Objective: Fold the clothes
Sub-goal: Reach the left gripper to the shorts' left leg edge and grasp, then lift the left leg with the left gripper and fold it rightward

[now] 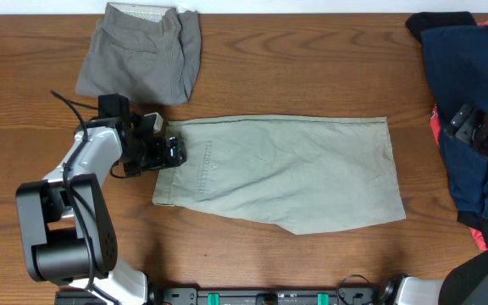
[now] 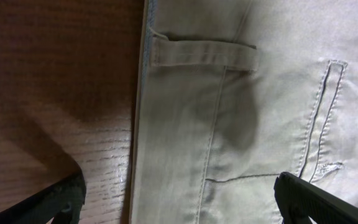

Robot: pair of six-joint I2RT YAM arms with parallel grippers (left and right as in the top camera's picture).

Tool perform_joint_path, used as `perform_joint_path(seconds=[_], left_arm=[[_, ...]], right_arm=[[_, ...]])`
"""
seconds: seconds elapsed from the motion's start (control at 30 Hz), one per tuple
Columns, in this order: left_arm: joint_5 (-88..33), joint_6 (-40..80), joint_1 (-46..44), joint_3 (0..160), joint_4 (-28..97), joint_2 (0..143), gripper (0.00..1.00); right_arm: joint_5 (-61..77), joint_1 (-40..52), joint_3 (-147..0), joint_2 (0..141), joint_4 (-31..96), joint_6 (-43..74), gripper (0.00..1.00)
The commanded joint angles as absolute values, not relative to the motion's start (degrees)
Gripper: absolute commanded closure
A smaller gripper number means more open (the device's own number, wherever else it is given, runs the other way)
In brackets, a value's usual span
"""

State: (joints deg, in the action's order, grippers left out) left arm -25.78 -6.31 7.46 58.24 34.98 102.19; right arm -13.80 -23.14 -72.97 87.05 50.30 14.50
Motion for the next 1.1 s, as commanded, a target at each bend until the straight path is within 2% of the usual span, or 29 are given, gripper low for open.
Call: perform_joint_path(seconds=[0.0, 0.5, 0.57, 0.77, 1.07], left_arm=[[-26.37, -7.27, 7.70, 59.05, 35.14, 104.22, 0.02], [-32.23, -7.29, 7.31, 54.04, 37.21, 108.36, 0.01], [-32.23, -7.31, 6.90, 53.78, 37.12, 108.36, 0.05], [-32.21, -7.29, 4.89, 53.78, 36.51, 108.36, 0.32], [-32.14, -7.25, 3.55, 53.78, 36.12, 108.36, 0.81]], right_arm=[[-14.57, -23.62, -73.12, 86.59, 50.39, 15.20, 0.01], [-14.57, -23.62, -73.12, 86.59, 50.39, 15.20, 0.01], [-14.57, -23.62, -73.12, 86.59, 50.39, 15.20, 0.01], [-14.57, -23.62, -73.12, 86.59, 50.39, 15.20, 0.01], [-14.57, -23.62, -73.12, 86.59, 50.39, 15.20, 0.01]])
